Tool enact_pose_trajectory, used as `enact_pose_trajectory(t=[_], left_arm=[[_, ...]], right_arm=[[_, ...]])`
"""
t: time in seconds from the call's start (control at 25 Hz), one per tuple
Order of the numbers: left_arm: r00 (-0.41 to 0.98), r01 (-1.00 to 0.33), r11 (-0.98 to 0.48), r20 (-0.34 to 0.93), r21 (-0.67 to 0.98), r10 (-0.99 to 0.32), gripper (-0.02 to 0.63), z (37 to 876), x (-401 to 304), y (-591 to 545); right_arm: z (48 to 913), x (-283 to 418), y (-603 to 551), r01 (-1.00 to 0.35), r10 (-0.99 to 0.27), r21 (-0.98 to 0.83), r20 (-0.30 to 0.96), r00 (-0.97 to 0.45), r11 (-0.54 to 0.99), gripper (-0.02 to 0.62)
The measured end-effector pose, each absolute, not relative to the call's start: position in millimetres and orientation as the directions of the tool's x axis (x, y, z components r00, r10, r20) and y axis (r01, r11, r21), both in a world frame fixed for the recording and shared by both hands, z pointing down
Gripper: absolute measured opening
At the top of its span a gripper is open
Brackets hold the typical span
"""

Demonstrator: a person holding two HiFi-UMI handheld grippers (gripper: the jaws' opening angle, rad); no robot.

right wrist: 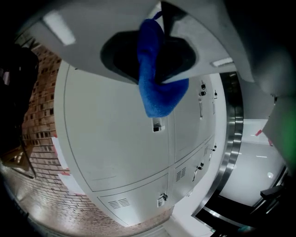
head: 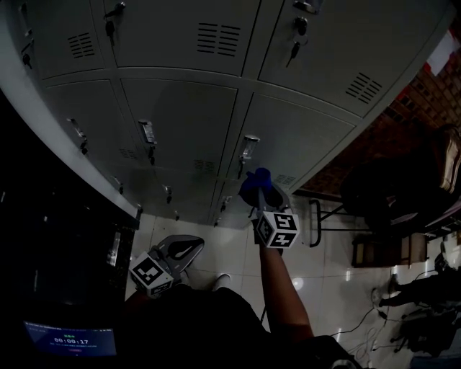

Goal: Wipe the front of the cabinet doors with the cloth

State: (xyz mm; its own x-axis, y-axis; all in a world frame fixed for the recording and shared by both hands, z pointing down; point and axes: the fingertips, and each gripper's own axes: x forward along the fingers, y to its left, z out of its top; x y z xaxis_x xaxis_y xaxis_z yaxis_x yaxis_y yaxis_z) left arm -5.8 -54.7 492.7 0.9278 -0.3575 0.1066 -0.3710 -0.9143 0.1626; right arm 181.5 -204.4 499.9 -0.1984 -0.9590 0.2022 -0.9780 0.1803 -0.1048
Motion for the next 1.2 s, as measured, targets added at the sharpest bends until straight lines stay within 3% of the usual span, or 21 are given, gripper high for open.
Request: enact_pose_trajectory(t=[0.48, 1.2], left_arm=[[0.916, -0.4, -0.9, 0.1, 0.171, -0.388, 0.0, 496.9, -40.2, -56.4], [0.915, -0.403, -0.895, 0.112, 0.188, -0.388, 0.0, 492.1, -43.7, -68.7]], right_arm=[[528.6, 112.6, -231.0, -0.96, -0.925, -0.111, 0.26, -0.278, 0.257, 0.067], [575.7, 127.6, -268.0, -0.97, -0.914, -0.156, 0.337, -0.228, 0.184, 0.067]])
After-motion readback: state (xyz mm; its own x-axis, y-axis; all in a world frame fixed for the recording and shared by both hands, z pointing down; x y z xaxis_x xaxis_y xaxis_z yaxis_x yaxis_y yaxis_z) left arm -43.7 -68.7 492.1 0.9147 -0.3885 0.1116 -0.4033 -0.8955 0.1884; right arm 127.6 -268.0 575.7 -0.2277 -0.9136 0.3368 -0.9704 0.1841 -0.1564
